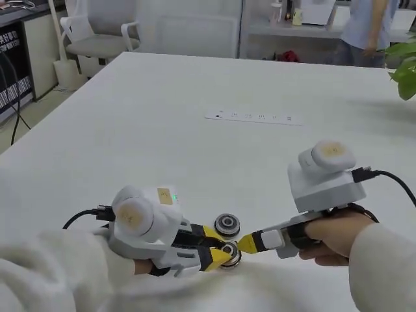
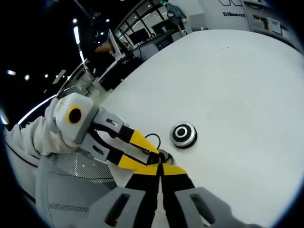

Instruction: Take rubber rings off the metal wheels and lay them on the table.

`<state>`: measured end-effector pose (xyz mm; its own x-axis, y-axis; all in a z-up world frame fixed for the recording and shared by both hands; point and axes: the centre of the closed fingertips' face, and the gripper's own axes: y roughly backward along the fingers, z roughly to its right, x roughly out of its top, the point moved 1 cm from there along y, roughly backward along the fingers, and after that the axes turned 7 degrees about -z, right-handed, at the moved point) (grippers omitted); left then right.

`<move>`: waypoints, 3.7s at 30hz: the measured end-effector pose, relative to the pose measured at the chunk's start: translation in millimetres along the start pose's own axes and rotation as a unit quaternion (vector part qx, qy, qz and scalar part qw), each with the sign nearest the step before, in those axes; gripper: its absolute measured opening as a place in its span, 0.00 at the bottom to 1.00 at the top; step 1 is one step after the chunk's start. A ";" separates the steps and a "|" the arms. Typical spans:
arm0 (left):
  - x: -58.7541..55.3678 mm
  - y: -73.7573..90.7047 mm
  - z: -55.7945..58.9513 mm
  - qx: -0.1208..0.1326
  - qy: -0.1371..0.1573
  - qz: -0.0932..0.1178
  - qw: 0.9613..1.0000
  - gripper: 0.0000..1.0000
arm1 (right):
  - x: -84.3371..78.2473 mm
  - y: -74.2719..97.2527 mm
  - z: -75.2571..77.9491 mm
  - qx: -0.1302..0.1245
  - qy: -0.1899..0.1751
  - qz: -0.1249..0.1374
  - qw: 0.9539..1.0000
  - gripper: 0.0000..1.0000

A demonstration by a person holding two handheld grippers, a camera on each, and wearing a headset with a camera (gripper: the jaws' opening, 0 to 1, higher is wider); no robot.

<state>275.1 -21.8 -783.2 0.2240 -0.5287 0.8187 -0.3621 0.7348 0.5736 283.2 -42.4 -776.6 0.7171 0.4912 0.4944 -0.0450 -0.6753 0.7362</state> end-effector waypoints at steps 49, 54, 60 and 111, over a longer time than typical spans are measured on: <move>-0.3 -1.4 0.7 0.003 -0.003 -0.001 1.000 0.13 | -1.5 -1.5 -2.7 0.001 0.001 -0.007 1.000 0.00; -0.2 -1.9 0.5 0.003 -0.003 -0.001 1.000 0.13 | -1.4 -1.5 -3.1 0.003 0.000 -0.007 1.000 0.00; 0.1 -2.2 0.4 0.004 -0.003 0.000 1.000 0.13 | -1.4 -1.2 -3.2 0.005 0.001 -0.006 1.000 0.00; 3.7 7.4 2.2 -0.005 0.001 -0.028 1.000 0.16 | 10.4 7.6 -7.6 0.023 -0.013 0.030 0.999 0.00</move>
<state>271.3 -19.2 -776.0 0.2455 -0.5687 0.7850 -0.3396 0.7080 0.6192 285.0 -38.2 -762.4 0.7317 0.4353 0.5245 -0.0570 -0.7277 0.6835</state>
